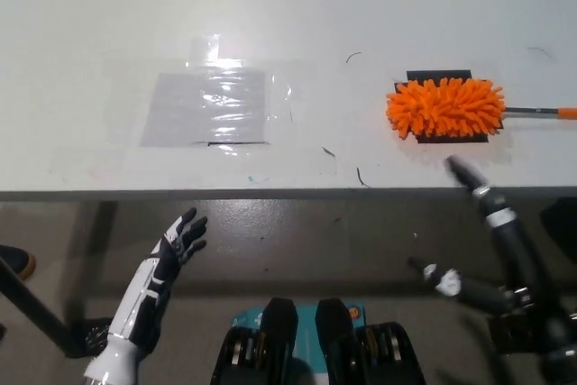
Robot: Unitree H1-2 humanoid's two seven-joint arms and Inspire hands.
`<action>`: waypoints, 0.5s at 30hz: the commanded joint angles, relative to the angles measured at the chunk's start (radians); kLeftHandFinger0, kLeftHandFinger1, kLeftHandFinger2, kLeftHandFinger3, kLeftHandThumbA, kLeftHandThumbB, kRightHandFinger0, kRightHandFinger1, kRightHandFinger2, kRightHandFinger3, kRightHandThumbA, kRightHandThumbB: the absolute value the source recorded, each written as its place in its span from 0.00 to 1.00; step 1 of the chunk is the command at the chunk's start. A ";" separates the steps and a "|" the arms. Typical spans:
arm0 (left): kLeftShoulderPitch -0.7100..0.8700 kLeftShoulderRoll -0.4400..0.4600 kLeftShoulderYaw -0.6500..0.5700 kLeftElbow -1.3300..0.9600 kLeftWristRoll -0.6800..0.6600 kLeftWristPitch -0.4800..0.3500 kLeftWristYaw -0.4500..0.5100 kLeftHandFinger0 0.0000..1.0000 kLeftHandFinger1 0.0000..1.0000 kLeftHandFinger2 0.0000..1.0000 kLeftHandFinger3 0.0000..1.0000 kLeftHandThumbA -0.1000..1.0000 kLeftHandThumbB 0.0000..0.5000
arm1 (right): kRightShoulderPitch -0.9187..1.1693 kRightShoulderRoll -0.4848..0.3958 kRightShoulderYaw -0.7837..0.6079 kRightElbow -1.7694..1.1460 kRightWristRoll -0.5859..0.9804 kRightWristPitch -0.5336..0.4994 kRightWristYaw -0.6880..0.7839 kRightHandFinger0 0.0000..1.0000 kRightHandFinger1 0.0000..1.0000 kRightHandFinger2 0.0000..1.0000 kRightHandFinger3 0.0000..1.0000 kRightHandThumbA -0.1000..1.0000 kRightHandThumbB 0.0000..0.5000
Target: The robot uses it right hand to pick up an extended orange duster kept in the middle of the desk and presses its handle against the desk to collapse it
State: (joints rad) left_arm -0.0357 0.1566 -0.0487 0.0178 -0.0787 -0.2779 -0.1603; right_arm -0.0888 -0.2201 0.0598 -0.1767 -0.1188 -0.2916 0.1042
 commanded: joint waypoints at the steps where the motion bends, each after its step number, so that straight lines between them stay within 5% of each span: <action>1: -0.017 0.009 0.005 -0.056 -0.028 -0.009 -0.020 1.00 1.00 1.00 1.00 1.00 0.26 | -0.066 -0.056 -0.042 -0.114 -0.038 0.049 0.011 1.00 1.00 1.00 1.00 0.94 0.60; 3: -0.017 0.010 0.005 -0.057 -0.029 -0.008 -0.019 1.00 1.00 1.00 1.00 1.00 0.26 | -0.066 -0.057 -0.041 -0.116 -0.038 0.054 0.010 1.00 1.00 1.00 1.00 0.94 0.60; 4: -0.031 0.004 0.009 -0.046 -0.016 -0.015 -0.007 1.00 1.00 1.00 1.00 1.00 0.19 | -0.210 -0.177 -0.049 -0.158 -0.110 0.229 0.102 1.00 1.00 1.00 1.00 1.00 0.63; 6: -0.029 0.008 0.011 -0.049 -0.019 -0.014 -0.009 1.00 1.00 1.00 1.00 1.00 0.17 | -0.303 -0.230 -0.032 -0.167 -0.136 0.342 0.166 1.00 1.00 1.00 1.00 1.00 0.70; 15: -0.034 0.006 0.007 -0.030 -0.013 -0.018 -0.010 1.00 1.00 1.00 1.00 1.00 0.20 | -0.531 -0.351 0.064 -0.075 -0.176 0.521 0.293 1.00 1.00 1.00 1.00 1.00 0.65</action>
State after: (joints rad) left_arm -0.0460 0.1556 -0.0483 0.0050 -0.0850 -0.2748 -0.1600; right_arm -0.4731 -0.4890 0.0823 -0.2400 -0.2185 -0.0018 0.2435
